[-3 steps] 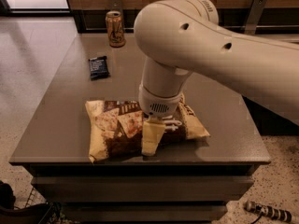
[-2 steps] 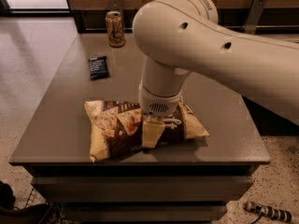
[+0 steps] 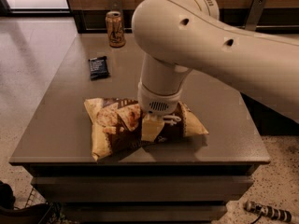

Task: Move brown chip bag near orange can

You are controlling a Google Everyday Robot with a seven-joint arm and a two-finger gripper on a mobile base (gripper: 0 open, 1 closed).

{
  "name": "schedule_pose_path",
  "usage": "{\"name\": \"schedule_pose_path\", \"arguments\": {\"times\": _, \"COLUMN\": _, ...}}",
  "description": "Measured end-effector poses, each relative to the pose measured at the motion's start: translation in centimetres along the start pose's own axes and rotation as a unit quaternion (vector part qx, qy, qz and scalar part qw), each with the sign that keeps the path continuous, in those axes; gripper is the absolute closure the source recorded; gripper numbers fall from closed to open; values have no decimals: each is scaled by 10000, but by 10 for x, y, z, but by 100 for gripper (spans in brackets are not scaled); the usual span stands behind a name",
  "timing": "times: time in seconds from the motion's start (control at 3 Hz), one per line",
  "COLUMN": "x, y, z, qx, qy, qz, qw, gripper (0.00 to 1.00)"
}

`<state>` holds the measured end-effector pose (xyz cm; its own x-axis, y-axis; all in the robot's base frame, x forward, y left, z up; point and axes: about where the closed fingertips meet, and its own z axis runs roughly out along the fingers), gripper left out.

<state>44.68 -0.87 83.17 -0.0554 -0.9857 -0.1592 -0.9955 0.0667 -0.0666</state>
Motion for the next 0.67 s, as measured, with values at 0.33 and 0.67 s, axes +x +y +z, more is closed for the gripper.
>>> {"name": "schedule_pose_path", "arguments": {"times": 0.33, "x": 0, "y": 0, "z": -3, "qx": 1, "qy": 0, "qz": 0, "qw": 10000, "gripper": 100}}
{"name": "schedule_pose_path", "arguments": {"times": 0.67, "x": 15, "y": -17, "z": -17, "qx": 264, "qy": -4, "qz": 175, "qw": 9995, "gripper": 100}}
